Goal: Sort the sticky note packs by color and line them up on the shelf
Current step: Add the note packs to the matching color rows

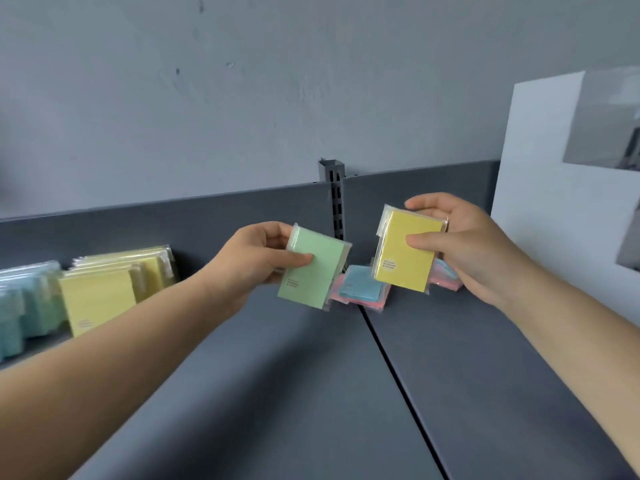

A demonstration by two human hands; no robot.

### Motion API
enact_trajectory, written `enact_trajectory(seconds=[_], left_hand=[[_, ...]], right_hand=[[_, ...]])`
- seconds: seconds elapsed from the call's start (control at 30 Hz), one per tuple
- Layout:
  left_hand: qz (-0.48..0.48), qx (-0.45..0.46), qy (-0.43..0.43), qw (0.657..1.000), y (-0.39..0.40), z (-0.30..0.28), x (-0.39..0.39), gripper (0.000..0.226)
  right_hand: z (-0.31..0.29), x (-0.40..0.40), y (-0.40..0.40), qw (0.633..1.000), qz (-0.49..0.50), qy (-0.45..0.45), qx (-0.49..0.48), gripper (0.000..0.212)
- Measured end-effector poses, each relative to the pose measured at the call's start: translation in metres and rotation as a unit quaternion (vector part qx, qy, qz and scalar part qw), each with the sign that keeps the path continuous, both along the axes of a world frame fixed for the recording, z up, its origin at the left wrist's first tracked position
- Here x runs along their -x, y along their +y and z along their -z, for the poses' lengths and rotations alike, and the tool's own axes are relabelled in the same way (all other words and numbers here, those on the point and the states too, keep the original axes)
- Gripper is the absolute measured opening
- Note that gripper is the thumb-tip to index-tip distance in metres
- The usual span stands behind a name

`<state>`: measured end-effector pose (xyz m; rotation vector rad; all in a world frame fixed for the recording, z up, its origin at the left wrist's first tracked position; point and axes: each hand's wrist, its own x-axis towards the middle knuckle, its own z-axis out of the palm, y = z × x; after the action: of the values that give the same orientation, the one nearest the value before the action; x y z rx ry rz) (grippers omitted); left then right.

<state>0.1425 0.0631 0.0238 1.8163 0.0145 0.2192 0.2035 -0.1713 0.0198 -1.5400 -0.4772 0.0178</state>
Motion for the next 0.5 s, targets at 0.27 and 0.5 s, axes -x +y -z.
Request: enact_trajectory(seconds=[0.27,0.5], left_hand=[[-0.112,0.025,-0.005,0.993,0.025,-0.007,0.100,0.021],[-0.193,0.043,-0.017,0.980,0.065,-0.003,0.184,0.027]], right_hand=[[-0.007,0.055,0.047,0.984,-0.152,-0.030,0.091,0.027],[-0.010,0.112,0.105,0.970,-0.214,-0.068,0.091,0.030]])
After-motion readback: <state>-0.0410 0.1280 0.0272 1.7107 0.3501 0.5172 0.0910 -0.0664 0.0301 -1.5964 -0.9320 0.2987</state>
